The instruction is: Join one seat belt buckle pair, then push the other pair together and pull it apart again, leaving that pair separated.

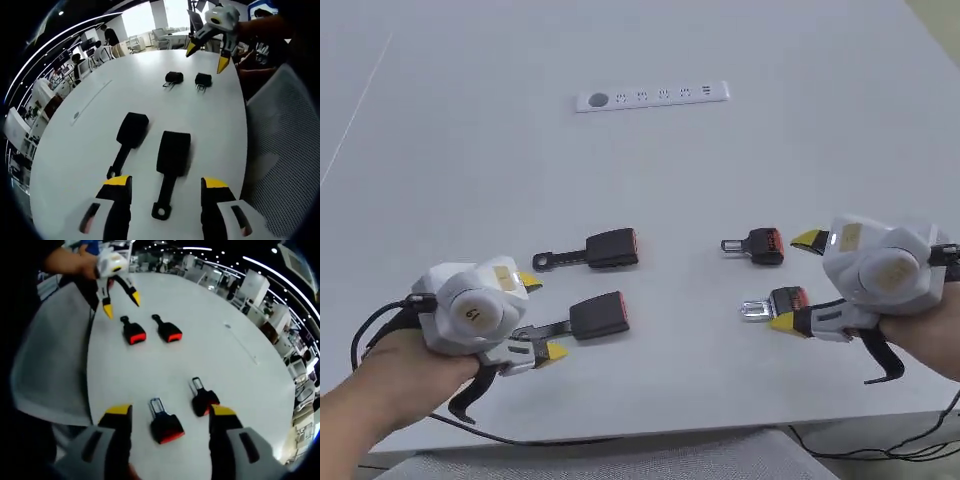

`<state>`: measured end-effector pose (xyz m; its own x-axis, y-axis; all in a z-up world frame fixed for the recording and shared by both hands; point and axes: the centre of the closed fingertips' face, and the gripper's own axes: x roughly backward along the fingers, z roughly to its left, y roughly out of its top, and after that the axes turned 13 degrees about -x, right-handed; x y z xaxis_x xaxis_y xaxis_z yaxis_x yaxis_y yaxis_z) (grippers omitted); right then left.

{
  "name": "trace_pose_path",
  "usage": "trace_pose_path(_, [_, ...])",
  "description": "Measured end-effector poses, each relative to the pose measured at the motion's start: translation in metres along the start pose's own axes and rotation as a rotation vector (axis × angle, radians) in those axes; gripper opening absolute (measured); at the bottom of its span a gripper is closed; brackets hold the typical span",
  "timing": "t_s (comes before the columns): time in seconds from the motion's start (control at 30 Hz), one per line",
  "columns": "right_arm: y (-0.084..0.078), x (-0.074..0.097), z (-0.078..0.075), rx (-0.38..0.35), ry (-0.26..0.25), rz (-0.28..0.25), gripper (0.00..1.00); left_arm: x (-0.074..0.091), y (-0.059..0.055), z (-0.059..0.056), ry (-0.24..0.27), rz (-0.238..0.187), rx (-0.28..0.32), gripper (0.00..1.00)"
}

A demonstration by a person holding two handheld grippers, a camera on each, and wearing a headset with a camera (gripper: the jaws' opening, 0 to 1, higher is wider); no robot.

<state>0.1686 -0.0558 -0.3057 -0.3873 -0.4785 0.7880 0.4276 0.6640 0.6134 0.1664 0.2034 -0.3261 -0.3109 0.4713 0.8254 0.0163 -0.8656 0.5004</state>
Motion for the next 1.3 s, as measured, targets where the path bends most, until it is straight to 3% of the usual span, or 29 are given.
trace_pose_path(0.07, [-0.003,-0.002,0.006,0.016,0.049,0.019,0.54,-0.005,-0.001,0.0,-0.013,0.01,-0.009,0.58])
trace_pose_path(0.23, [-0.007,-0.006,0.004,0.045,0.075,0.037,0.46,-0.013,0.002,-0.001,-0.064,0.002,-0.034,0.48])
trace_pose_path(0.3, [-0.01,-0.008,0.001,0.048,0.088,0.048,0.45,-0.017,0.005,-0.002,-0.083,-0.003,-0.045,0.43])
trace_pose_path(0.53, [-0.027,-0.013,-0.003,0.057,0.122,0.103,0.45,-0.032,0.011,-0.004,-0.14,0.014,-0.067,0.42])
trace_pose_path(0.93, [-0.042,-0.022,-0.006,0.087,0.181,0.169,0.42,-0.051,0.009,-0.004,-0.184,0.056,-0.145,0.42])
trace_pose_path(1.1, [-0.043,-0.023,-0.007,0.104,0.195,0.181,0.4,-0.056,0.006,-0.006,-0.21,0.073,-0.18,0.35])
trace_pose_path(1.3, [-0.048,-0.025,-0.005,0.117,0.227,0.199,0.38,-0.058,0.009,-0.007,-0.237,0.054,-0.185,0.34])
